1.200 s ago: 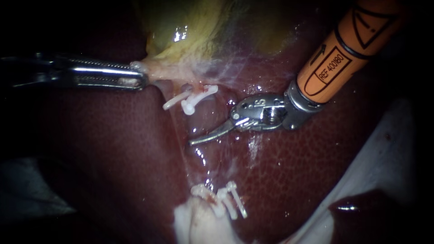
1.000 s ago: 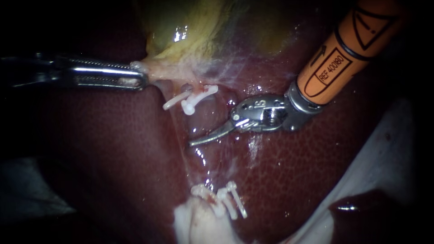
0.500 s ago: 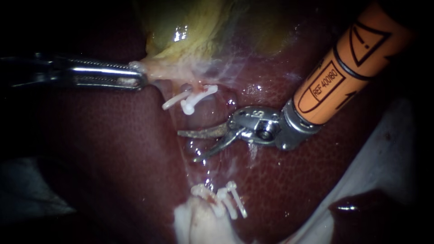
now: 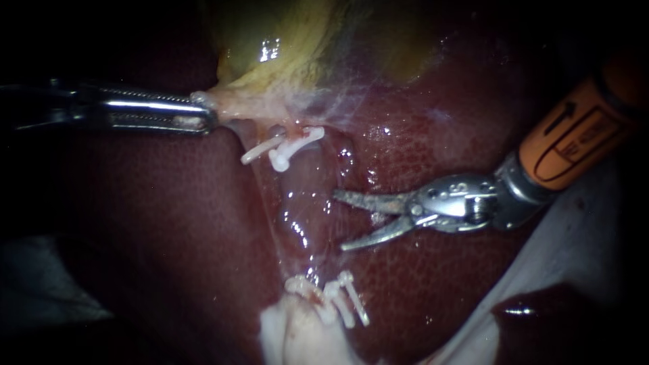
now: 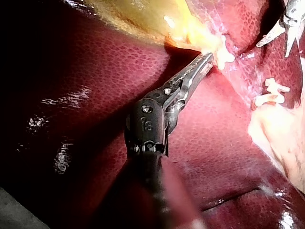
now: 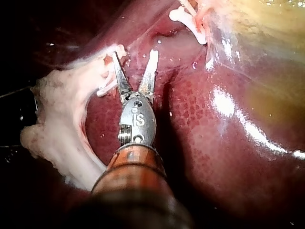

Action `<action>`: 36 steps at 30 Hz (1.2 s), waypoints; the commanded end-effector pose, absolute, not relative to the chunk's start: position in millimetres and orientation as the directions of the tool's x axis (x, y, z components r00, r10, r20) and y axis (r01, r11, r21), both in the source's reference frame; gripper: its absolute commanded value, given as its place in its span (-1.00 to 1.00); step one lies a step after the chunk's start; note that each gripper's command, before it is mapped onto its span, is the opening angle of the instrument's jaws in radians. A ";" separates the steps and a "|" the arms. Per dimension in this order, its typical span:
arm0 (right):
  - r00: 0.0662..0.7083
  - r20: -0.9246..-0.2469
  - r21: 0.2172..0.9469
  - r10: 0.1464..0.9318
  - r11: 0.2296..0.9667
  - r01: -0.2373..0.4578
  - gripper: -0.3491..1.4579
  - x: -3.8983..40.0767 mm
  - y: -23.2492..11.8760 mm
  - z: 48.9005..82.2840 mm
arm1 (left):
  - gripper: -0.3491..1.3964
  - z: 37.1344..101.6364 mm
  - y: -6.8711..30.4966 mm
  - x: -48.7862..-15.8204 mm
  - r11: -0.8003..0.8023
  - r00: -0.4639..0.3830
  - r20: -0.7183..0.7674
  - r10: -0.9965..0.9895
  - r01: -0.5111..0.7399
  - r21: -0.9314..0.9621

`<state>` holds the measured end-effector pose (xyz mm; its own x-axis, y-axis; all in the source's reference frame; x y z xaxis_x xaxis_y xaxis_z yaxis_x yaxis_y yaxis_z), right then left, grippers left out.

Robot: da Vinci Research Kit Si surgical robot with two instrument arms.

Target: Go back from the cut right tube

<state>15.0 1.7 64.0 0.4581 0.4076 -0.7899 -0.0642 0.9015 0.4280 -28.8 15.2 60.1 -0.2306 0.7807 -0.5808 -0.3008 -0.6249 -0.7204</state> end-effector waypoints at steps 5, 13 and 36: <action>0.620 -0.715 0.356 0.323 0.931 -0.074 0.99 13.2 2.8 61.9 | -1.00 60.3 15.3 -28.8 -0.625 -0.231 -0.581 0.781 -0.301 -0.720; 0.682 -0.665 0.348 0.306 0.934 -0.080 0.99 12.5 4.4 60.0 | -1.00 61.6 14.8 -29.2 -0.629 -0.228 -0.587 0.777 -0.304 -0.715; 0.673 -0.670 0.381 0.311 0.923 -0.048 0.99 12.3 4.2 59.9 | -1.00 67.7 13.6 -32.7 -0.639 -0.268 -0.580 0.769 -0.288 -0.713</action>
